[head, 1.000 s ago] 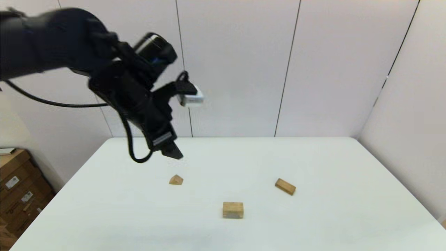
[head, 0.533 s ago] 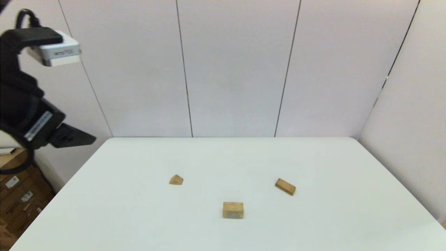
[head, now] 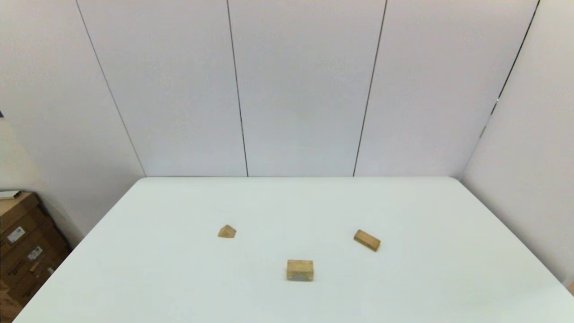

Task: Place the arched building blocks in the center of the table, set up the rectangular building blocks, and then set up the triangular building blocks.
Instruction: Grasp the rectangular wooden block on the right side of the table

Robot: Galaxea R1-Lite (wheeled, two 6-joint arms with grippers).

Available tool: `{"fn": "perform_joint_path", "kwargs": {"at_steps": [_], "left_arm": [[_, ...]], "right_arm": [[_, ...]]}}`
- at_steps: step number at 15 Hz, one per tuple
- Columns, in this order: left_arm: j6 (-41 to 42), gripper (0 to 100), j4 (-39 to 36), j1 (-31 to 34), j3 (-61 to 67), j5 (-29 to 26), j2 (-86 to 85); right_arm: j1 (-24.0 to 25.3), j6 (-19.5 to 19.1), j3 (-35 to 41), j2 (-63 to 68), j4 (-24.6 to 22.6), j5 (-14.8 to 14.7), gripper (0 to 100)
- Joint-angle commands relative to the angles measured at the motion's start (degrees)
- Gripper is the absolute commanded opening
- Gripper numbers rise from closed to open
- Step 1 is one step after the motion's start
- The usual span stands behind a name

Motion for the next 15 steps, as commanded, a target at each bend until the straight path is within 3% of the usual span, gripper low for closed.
{"fn": "perform_joint_path", "kwargs": {"at_steps": [1, 6, 15], "left_arm": [[0.25, 100, -4.17, 8.6, 19.86, -0.49, -25.27], [0.08, 100, -3.73, 14.31, 21.7, -0.4, -31.94], [1.66, 100, -6.46, 15.37, 29.0, -2.25, -47.68]], "right_arm": [[0.01, -0.04, 0.0, -0.01, -0.01, 0.01, 100], [0.01, -0.04, 0.0, -0.01, -0.01, 0.01, 100], [0.01, -0.04, 0.0, -0.01, -0.01, 0.01, 100]]}}
